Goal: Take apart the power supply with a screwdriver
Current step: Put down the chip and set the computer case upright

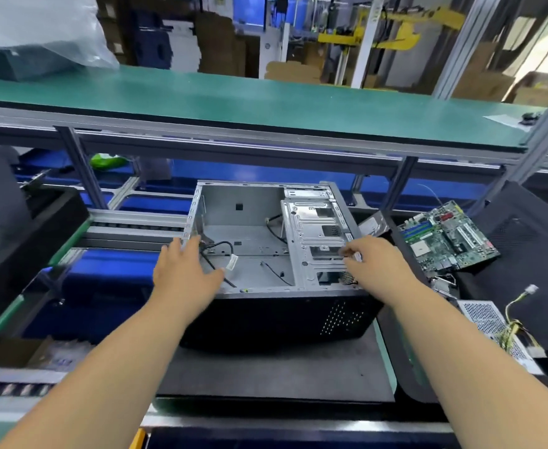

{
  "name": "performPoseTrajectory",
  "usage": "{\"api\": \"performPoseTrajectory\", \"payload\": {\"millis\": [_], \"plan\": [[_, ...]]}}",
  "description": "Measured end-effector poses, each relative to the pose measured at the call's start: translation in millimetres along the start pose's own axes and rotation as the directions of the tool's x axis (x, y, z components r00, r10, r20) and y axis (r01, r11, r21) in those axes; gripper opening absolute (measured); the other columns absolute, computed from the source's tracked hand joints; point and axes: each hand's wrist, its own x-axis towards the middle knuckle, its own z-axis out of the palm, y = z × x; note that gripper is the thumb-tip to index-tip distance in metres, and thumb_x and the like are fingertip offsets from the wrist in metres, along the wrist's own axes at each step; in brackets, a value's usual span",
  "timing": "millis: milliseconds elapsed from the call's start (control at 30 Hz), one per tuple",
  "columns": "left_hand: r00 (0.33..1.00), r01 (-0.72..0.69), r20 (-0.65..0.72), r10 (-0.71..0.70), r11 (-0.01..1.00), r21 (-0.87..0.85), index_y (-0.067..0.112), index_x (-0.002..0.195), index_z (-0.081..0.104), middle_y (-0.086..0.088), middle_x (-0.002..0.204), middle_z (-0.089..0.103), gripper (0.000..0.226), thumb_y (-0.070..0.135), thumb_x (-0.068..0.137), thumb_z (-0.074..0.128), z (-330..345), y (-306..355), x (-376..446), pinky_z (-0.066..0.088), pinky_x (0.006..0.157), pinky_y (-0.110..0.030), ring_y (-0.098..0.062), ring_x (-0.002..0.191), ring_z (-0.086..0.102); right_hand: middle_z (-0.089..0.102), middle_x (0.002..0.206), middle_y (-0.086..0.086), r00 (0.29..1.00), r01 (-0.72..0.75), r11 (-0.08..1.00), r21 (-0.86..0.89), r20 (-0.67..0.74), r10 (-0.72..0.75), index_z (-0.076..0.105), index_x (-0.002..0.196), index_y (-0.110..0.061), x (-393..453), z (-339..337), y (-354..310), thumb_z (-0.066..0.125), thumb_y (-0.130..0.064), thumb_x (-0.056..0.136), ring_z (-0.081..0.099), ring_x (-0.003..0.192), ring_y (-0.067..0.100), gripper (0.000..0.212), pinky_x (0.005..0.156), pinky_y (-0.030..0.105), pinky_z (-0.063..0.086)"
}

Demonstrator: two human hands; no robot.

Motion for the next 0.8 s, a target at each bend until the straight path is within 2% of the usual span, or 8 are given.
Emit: {"api": "performPoseTrajectory", "payload": {"millis": [100,167,367,500,633,800], "plan": [[0.975,0.144,0.137,-0.173,0.969,0.201,0.033,0.155,0.013,-0.013,0.164,-0.012,0.089,0.071,0.085,0.05,20.2,9.1,-14.3,-0.003,0.119,-0.052,-0.033,0.15,-0.013,0.054,0.136,0.004,0.999,0.041,0.997,-0.061,0.027,-0.04,0.061,0.132,-0.022,20.8,3.7,15.3,0.06,-0.025,0.094,0.044,0.129,0.028,0.038,0.109,0.042,0.037],[0.96,0.183,0.162,-0.229,0.949,0.257,0.033,0.156,0.009,-0.015,0.161,-0.022,0.091,0.079,0.083,0.04,31.2,11.6,-18.1,-0.01,0.117,-0.055,-0.034,0.149,-0.021,0.044,0.147,0.006,0.997,0.068,0.997,-0.038,0.034,-0.067,0.053,0.141,-0.019,31.4,8.1,23.0,0.062,-0.022,0.093,0.036,0.136,0.03,0.049,0.114,0.04,0.031],[0.96,0.231,0.094,-0.264,0.935,0.271,0.034,0.152,0.021,-0.012,0.163,-0.019,0.09,0.085,0.079,0.036,41.9,12.0,-17.1,-0.013,0.116,-0.055,-0.033,0.149,-0.02,0.019,0.164,0.002,0.98,0.128,0.989,0.073,0.147,-0.137,0.035,0.154,-0.017,52.7,21.3,38.4,0.056,-0.014,0.097,0.013,0.151,0.025,0.06,0.123,0.037,0.012],[0.96,0.25,0.059,-0.275,0.932,0.262,0.039,0.151,0.024,-0.009,0.164,-0.014,0.086,0.081,0.079,0.044,42.6,12.2,-16.7,-0.012,0.116,-0.054,-0.031,0.15,-0.015,0.014,0.166,-0.001,0.97,0.122,0.974,0.189,0.187,-0.158,0.037,0.152,-0.016,55.9,30.2,42.9,0.046,-0.001,0.099,0.0,0.154,0.023,0.056,0.124,0.036,0.003],[0.974,0.211,0.031,-0.225,0.945,0.251,0.049,0.15,0.022,-0.007,0.165,-0.01,0.078,0.078,0.082,0.045,39.8,7.2,-14.6,-0.013,0.117,-0.051,-0.029,0.15,-0.013,0.013,0.166,-0.001,0.978,0.105,0.967,0.232,0.154,-0.143,0.04,0.151,-0.018,51.4,37.6,42.1,0.043,0.003,0.098,-0.004,0.154,0.023,0.057,0.125,0.04,0.002],[0.981,0.155,0.075,-0.177,0.96,0.232,0.053,0.148,0.023,-0.001,0.166,-0.007,0.076,0.076,0.08,0.049,28.3,-5.2,1.9,-0.012,0.119,-0.047,-0.026,0.151,-0.01,0.011,0.166,-0.001,0.992,0.026,0.964,0.266,0.112,-0.058,0.041,0.15,-0.017,37.0,45.2,31.3,0.041,0.005,0.097,-0.004,0.154,0.022,0.057,0.123,0.036,0.003]]}}
